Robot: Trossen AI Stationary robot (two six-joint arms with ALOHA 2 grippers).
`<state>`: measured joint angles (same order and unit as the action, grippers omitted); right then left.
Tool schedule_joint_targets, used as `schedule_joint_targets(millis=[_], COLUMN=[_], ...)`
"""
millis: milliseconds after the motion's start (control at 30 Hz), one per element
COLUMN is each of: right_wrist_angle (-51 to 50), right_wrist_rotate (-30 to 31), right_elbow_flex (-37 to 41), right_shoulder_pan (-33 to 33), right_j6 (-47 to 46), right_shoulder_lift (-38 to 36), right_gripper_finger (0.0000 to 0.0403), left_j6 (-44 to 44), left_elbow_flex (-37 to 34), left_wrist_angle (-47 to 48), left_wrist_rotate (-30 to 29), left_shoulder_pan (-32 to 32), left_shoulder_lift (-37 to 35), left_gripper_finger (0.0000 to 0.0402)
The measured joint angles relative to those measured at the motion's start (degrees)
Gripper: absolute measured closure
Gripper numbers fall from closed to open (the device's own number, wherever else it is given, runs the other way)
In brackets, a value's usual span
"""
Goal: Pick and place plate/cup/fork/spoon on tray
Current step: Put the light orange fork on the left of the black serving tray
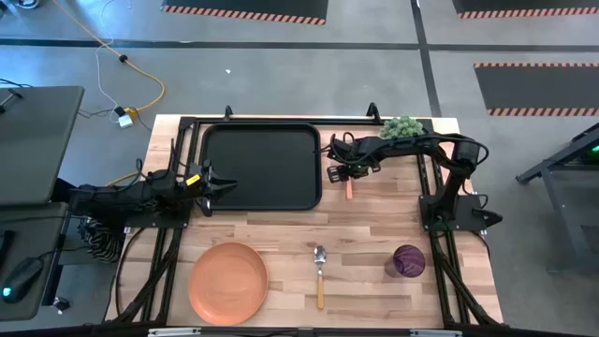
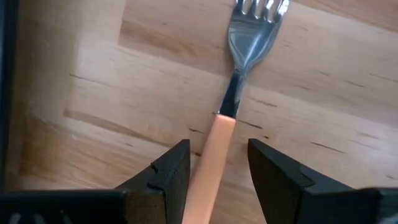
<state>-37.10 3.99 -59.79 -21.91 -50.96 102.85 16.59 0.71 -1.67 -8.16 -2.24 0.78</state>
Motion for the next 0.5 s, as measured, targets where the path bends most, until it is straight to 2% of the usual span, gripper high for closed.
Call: schedule_joint_targets(millis=[300,500], right_wrist_angle=[-0.01,-0.13], right_wrist_rotate=[-0.39,-0.46], right_elbow_flex=[-0.31,-0.28], right_shoulder_pan=[-0.59,-0.57], right_j6=[0.01,-1.32], right_shoulder_lift=[1.74,2.03], right_gripper_finger=[0.0268,0.0293], left_j6=[-0.02,-0.02], left_elbow_flex=[0.0,0.0], left_wrist_angle=[-0.02,-0.04], left_wrist_rotate=[-0.15,-0.17], left_shoulder_pan=[0.0,0.02], left_shoulder_lift=[0.02,0.02], left_gripper_finger=[0.0337,0.0337])
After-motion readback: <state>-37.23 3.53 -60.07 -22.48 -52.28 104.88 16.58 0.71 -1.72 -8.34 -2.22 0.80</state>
